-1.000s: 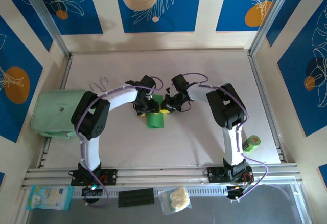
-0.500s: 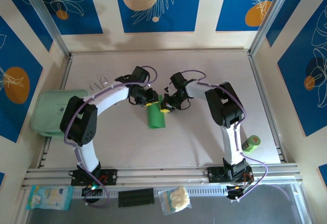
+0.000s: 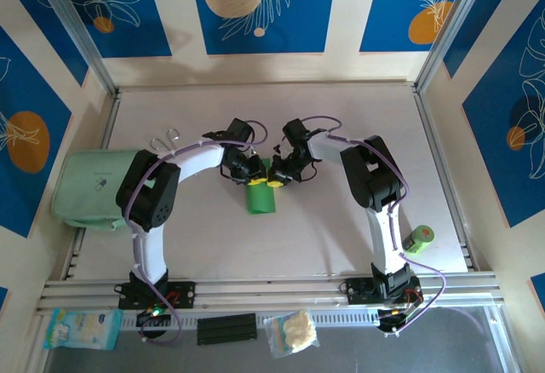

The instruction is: Fold a paper plane with a square sheet of paper (pick it up from the middle)

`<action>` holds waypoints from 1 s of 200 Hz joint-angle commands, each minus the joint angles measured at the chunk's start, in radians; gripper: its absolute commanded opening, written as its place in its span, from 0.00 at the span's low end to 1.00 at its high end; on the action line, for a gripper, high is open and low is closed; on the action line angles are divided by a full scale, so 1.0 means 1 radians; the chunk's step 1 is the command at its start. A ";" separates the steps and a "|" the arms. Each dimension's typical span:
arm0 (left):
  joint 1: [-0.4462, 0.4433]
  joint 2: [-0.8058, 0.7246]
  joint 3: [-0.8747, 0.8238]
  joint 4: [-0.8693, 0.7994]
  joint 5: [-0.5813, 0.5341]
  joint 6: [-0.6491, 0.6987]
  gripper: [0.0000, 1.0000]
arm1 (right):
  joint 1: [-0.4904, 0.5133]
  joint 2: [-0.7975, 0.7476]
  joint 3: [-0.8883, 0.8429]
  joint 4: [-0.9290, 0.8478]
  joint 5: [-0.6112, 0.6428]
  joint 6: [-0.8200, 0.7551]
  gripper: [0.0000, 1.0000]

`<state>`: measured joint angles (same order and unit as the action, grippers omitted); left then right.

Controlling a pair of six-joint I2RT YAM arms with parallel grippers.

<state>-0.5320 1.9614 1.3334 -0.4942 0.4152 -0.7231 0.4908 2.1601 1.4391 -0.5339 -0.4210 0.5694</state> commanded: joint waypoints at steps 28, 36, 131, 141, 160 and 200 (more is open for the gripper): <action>0.029 0.022 -0.065 0.027 -0.021 0.086 0.19 | -0.001 0.092 -0.026 -0.111 0.196 0.007 0.04; 0.034 0.024 -0.078 0.037 -0.022 0.096 0.19 | 0.001 0.093 -0.022 -0.120 0.207 0.004 0.04; 0.129 -0.048 -0.204 0.033 -0.039 0.173 0.19 | 0.005 0.134 0.022 -0.239 0.327 0.017 0.03; 0.144 -0.070 -0.217 0.022 -0.043 0.180 0.19 | 0.005 0.134 0.022 -0.242 0.330 0.017 0.03; 0.163 -0.123 -0.224 0.001 -0.052 0.196 0.20 | 0.006 0.133 0.025 -0.239 0.327 0.017 0.03; 0.143 -0.196 -0.223 0.078 0.046 0.140 0.20 | 0.005 0.135 0.032 -0.240 0.323 0.016 0.03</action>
<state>-0.3702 1.8244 1.1225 -0.4557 0.4007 -0.5522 0.5114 2.1857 1.5200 -0.6479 -0.3439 0.5758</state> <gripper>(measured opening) 0.197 0.049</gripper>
